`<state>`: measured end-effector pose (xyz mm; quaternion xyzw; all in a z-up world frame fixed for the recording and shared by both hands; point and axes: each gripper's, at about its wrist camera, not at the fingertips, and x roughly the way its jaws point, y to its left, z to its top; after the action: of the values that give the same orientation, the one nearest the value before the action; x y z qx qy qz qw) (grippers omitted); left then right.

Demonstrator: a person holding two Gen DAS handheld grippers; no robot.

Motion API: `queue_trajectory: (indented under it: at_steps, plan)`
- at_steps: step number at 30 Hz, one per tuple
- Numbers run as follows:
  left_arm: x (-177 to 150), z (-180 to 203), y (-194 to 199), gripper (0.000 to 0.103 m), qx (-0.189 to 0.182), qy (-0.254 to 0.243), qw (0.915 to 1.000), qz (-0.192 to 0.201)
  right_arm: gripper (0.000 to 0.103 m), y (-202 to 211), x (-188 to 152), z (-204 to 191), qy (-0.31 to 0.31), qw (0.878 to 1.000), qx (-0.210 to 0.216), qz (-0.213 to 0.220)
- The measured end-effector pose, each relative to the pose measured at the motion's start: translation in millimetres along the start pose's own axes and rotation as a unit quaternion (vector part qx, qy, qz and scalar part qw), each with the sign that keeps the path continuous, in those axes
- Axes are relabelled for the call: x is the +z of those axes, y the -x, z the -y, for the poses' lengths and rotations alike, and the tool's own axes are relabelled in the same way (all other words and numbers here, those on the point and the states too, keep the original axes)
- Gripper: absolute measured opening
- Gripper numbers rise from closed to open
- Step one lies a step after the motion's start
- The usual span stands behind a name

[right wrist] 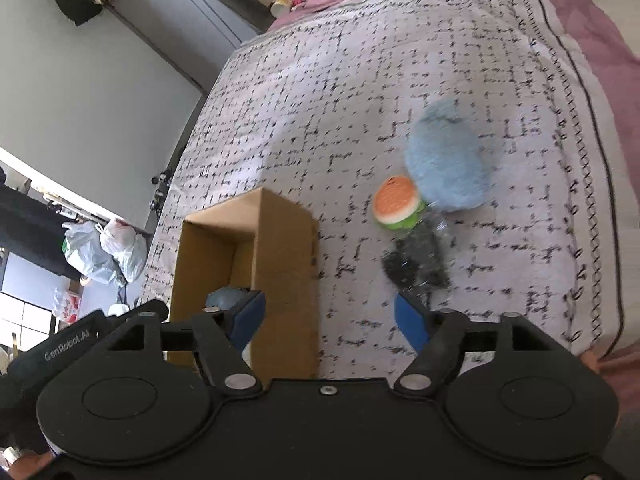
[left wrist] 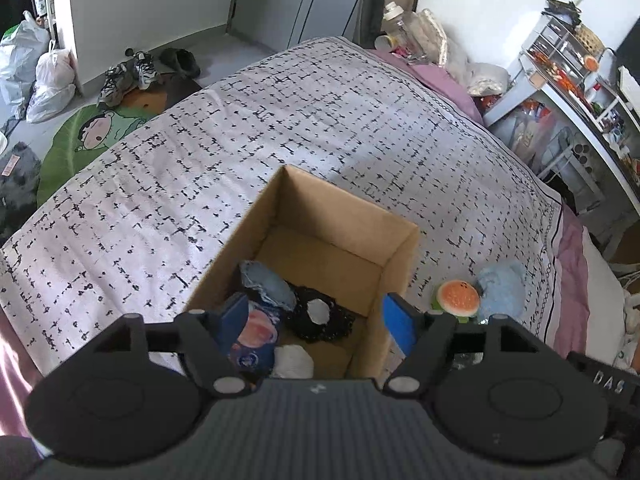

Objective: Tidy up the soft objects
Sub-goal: 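Open the left gripper to drop the denim plush into the box, then grasp the clear bag of black items with the right gripper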

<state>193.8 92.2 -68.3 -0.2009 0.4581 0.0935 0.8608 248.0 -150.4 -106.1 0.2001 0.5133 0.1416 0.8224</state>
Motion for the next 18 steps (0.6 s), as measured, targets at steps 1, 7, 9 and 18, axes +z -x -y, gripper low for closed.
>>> queue_trajectory:
  at_steps: [1,7,9,18]
  plan:
    - [-2,3,1,0.076,0.000,-0.002,1.0000,0.000,0.080,3,1,4,0.001,1.000,-0.001,0.005]
    - [-10,20,3,0.079,0.005,-0.005,1.0000,0.003,0.082,11,8,24,0.002,1.000,0.002,0.012]
    - [-11,25,3,0.079,0.006,-0.008,0.9999,0.004,0.083,13,10,31,0.000,1.000,0.004,0.015]
    - [-17,55,1,0.079,0.004,-0.030,0.9995,0.000,0.083,8,12,55,0.001,1.000,0.013,0.013]
